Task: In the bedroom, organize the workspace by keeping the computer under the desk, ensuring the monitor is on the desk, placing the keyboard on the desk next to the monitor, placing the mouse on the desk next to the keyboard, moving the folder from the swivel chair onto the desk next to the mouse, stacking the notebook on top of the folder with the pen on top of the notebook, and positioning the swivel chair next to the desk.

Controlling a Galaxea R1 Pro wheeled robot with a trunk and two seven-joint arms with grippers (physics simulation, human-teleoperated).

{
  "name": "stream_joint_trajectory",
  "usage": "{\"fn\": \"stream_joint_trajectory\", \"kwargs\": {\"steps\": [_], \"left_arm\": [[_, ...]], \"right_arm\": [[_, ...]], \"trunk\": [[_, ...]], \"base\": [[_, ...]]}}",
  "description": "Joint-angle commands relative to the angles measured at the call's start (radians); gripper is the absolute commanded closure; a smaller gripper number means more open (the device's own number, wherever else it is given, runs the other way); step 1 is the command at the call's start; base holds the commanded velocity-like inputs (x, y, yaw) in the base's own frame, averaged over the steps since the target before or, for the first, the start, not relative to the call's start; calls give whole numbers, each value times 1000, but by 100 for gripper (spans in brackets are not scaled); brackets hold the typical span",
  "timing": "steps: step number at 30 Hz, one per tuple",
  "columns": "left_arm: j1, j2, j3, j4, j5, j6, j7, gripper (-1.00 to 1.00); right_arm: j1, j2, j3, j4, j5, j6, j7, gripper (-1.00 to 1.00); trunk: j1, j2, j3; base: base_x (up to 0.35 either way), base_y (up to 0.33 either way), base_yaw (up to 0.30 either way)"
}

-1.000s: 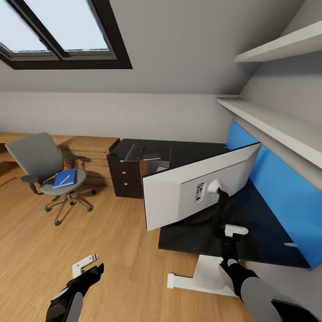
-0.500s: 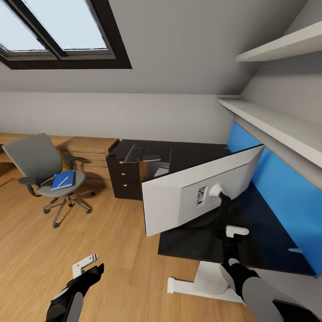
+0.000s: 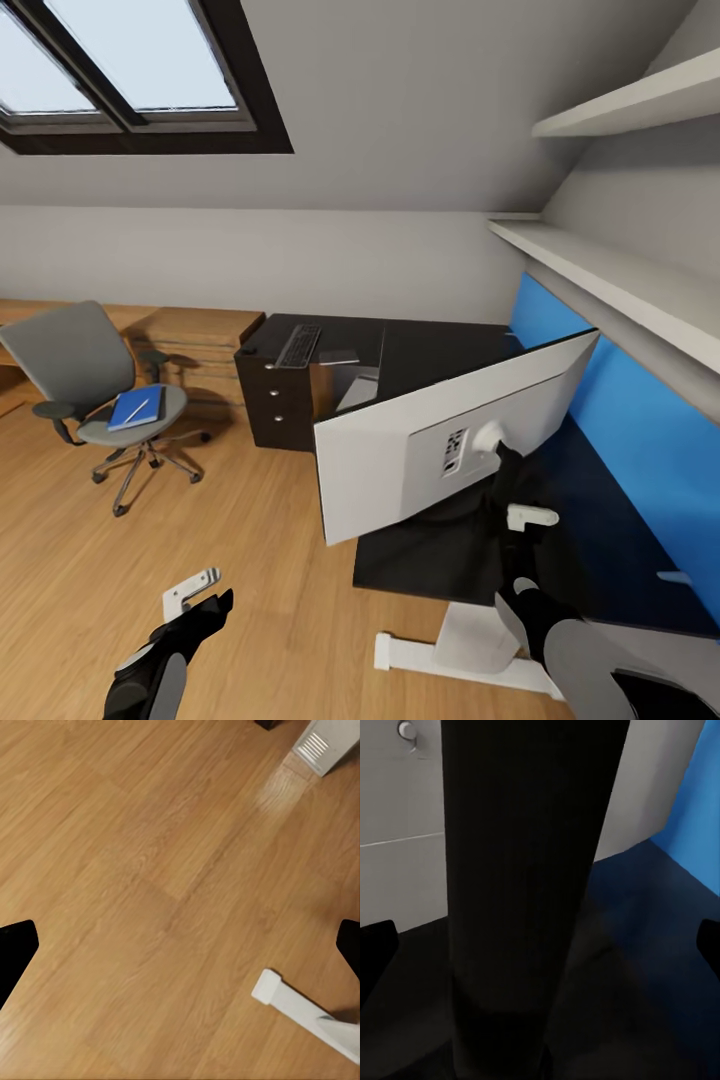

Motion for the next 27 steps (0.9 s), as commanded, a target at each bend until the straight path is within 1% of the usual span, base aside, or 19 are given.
{"fn": "stream_joint_trajectory", "kwargs": {"steps": [1,5,13,25,26,27], "left_arm": [[-1,-1,1,-2,11,5,6,-100],[-1,-2,0,-1,11,1,6,-100],[-1,-3,0,5,11,-18,6,-100],[-1,-3,0,11,11,-21,6,-100],[-1,-3,0,11,11,-21,6,-100],[-1,-3,0,11,11,-21,6,-100]], "right_arm": [[-1,0,-5,1,11,-2,-6,-100],[-1,0,-5,1,11,-2,-6,-100],[-1,-1,-5,1,11,-2,-6,-100],[-1,-2,-5,11,11,-2,-6,-100],[-2,-2,-5,13,11,-2,-6,100],[-1,-2,-5,16,11,-2,-6,100]], "trunk": [[1,-2,-2],[1,-2,-2],[1,-2,-2],[1,-2,-2],[1,-2,-2],[1,-2,-2]], "base": [[52,0,0],[39,0,0],[118,0,0],[15,0,0],[2,0,0],[1,0,0]]}}
